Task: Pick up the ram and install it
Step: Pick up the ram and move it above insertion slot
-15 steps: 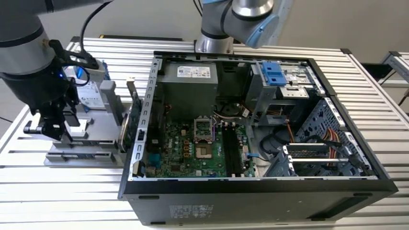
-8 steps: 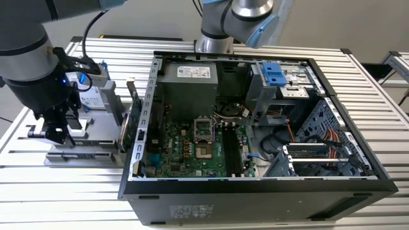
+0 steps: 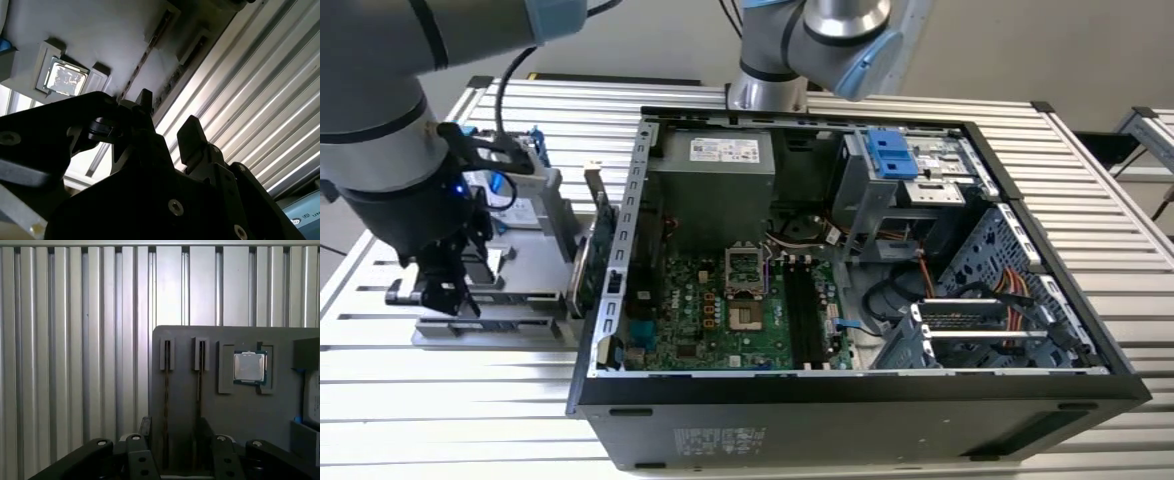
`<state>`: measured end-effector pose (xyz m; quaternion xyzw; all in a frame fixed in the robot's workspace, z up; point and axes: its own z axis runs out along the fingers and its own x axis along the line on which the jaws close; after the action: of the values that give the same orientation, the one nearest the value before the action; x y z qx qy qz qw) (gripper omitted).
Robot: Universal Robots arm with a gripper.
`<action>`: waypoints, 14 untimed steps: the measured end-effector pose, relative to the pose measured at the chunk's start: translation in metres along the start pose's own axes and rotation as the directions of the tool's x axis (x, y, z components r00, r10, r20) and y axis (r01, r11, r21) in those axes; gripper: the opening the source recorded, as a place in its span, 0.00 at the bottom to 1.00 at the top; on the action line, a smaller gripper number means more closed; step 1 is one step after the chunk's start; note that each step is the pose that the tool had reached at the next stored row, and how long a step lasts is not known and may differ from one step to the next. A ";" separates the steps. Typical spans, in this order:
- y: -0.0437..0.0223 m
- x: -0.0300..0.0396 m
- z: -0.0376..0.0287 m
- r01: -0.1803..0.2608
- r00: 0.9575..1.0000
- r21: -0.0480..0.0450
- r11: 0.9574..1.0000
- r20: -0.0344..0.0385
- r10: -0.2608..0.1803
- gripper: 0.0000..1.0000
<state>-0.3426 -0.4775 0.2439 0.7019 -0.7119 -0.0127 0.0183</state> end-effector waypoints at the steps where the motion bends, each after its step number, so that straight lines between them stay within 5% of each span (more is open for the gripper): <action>1: -0.0001 0.0014 0.0014 0.000 1.000 -0.001 1.000 0.000 0.000 1.00; 5: -0.0006 0.0070 0.0081 0.000 1.000 -0.001 1.000 0.000 0.000 1.00; 14: -0.0017 0.0066 0.0236 0.000 1.000 -0.002 1.000 0.000 0.000 1.00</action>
<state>-0.3420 -0.4843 0.2203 0.7019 -0.7119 -0.0133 0.0188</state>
